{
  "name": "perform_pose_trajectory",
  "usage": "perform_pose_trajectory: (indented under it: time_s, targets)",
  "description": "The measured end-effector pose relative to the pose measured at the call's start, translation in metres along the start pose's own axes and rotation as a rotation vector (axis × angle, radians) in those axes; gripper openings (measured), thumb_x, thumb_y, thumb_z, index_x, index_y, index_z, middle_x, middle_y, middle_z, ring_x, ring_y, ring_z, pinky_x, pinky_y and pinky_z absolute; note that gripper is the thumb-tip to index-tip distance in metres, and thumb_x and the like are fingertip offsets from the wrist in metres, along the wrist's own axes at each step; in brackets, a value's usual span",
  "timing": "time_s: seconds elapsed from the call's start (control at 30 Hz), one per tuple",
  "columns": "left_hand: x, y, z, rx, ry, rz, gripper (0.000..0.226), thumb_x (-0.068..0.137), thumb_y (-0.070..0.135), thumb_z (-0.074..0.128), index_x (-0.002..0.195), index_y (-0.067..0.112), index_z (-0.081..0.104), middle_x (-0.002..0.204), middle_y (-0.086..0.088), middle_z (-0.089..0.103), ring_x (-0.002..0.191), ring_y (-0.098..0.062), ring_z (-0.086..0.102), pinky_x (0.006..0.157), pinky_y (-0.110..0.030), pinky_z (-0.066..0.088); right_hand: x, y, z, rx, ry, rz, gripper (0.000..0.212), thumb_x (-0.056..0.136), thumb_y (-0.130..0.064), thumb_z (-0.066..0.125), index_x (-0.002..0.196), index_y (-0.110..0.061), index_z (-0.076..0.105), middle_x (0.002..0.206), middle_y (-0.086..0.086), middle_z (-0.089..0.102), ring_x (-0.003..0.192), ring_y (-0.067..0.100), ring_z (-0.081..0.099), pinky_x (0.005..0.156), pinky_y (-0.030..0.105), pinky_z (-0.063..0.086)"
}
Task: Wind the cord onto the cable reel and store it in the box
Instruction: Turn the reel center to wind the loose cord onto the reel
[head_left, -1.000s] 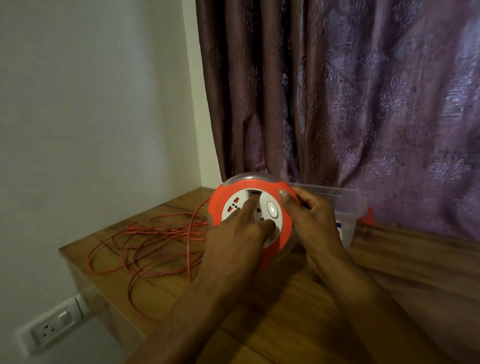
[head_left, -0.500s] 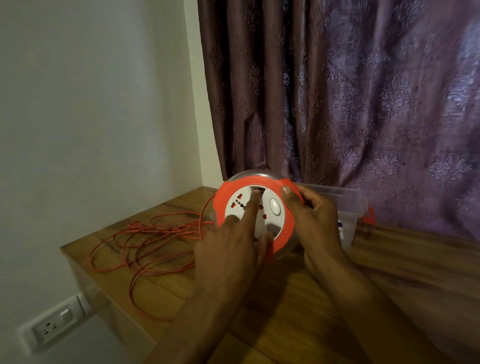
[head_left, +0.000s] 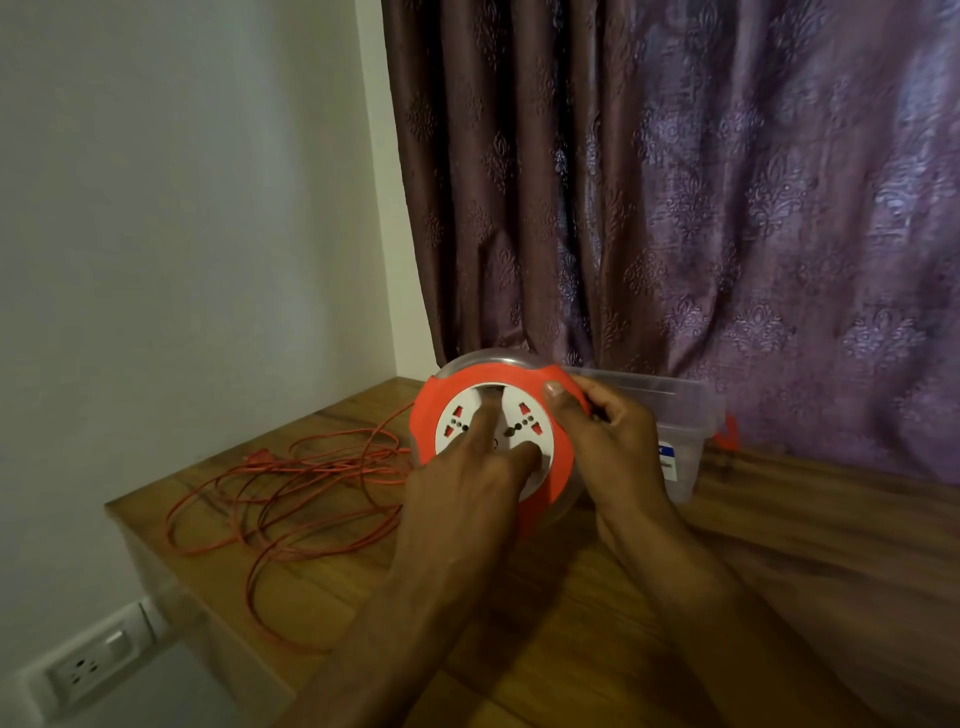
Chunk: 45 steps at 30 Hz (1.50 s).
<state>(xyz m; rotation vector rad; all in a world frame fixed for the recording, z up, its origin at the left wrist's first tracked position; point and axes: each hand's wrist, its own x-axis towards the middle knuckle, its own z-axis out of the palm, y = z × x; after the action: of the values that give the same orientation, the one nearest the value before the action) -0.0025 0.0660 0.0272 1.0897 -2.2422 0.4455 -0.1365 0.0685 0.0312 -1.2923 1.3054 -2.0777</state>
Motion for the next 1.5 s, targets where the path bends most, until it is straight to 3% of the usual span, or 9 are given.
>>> perform_pose_trajectory:
  time_s: [0.2,0.43,0.63,0.8,0.93,1.17,1.3,1.4,1.5]
  targets:
    - [-0.006,-0.003,-0.001,-0.166,0.086,0.005,0.028,0.074,0.017,0.069,0.099,0.031,0.067,0.143,-0.003,0.042,0.098,-0.034,0.063,0.061,-0.042,0.058,0.001,-0.002,-0.001,0.009,0.004,0.01,0.01,0.087,-0.033,0.07,0.079,-0.041,0.071,0.081,-0.011,0.078,0.077,0.011,0.076,0.071,0.04,0.063]
    - [-0.013,-0.012,-0.011,-0.239,0.199,-0.162,0.047,0.089,0.052,0.039,0.132,0.034,0.035,0.095,0.007,0.067,0.064,-0.014,0.061,0.051,-0.032,0.05,0.002,-0.003,0.0,0.027,0.082,0.029,0.003,0.086,-0.034,0.071,0.087,-0.037,0.072,0.093,-0.003,0.077,0.088,0.019,0.074,0.078,0.042,0.061]
    - [-0.011,-0.003,0.002,-0.101,0.095,-0.179,0.067,0.084,0.071,0.022,0.142,0.044,0.001,0.095,0.004,0.063,0.071,-0.015,0.059,0.054,-0.027,0.047,-0.006,-0.006,0.004,0.032,0.074,0.008,0.02,0.085,-0.037,0.071,0.07,-0.05,0.071,0.076,-0.017,0.077,0.073,0.008,0.075,0.069,0.04,0.063]
    - [-0.005,-0.001,0.005,-0.113,-0.001,-0.208,0.068,0.088,0.056,0.041,0.137,0.05,-0.006,0.12,-0.005,0.055,0.086,-0.021,0.062,0.064,-0.034,0.054,-0.006,-0.006,0.005,0.044,0.065,0.013,0.02,0.085,-0.038,0.071,0.071,-0.052,0.071,0.079,-0.016,0.077,0.076,0.011,0.076,0.071,0.041,0.063]
    - [-0.006,0.001,0.004,-0.071,-0.043,-0.132,0.081,0.078,0.032,0.065,0.134,0.055,0.01,0.148,-0.012,0.025,0.101,-0.034,0.06,0.069,-0.041,0.055,-0.005,-0.005,0.004,0.066,0.08,0.043,0.021,0.086,-0.037,0.07,0.071,-0.051,0.073,0.08,-0.013,0.078,0.079,0.017,0.076,0.075,0.045,0.063]
    - [-0.001,-0.002,-0.004,-0.076,-0.032,-0.061,0.035,0.069,0.024,0.074,0.098,0.039,0.062,0.146,-0.008,0.037,0.095,-0.035,0.064,0.064,-0.042,0.056,-0.01,-0.005,0.009,0.082,0.035,0.042,0.025,0.088,-0.031,0.069,0.067,-0.046,0.073,0.075,-0.018,0.077,0.073,0.007,0.075,0.065,0.03,0.062]
    - [-0.002,-0.002,-0.009,-0.08,-0.021,-0.039,0.027,0.059,0.019,0.08,0.076,0.034,0.067,0.135,-0.004,0.052,0.084,-0.033,0.067,0.053,-0.036,0.056,-0.01,-0.004,0.009,0.07,0.034,0.053,0.015,0.086,-0.033,0.07,0.073,-0.04,0.071,0.075,-0.016,0.077,0.073,0.01,0.076,0.065,0.034,0.063]
    - [-0.005,-0.002,-0.01,-0.145,-0.005,-0.035,0.025,0.066,0.02,0.078,0.084,0.034,0.069,0.139,-0.002,0.048,0.096,-0.036,0.064,0.064,-0.044,0.058,-0.01,-0.004,0.009,0.075,0.054,0.062,0.011,0.086,-0.036,0.07,0.076,-0.04,0.072,0.081,-0.008,0.079,0.076,0.015,0.076,0.07,0.041,0.063]
    - [-0.012,-0.001,-0.014,-0.257,0.128,-0.011,0.023,0.073,0.024,0.069,0.096,0.028,0.065,0.135,-0.002,0.052,0.09,-0.031,0.066,0.056,-0.041,0.058,-0.008,-0.006,0.008,0.081,0.065,0.05,0.01,0.086,-0.041,0.069,0.078,-0.042,0.073,0.082,-0.008,0.079,0.076,0.014,0.076,0.07,0.042,0.063]
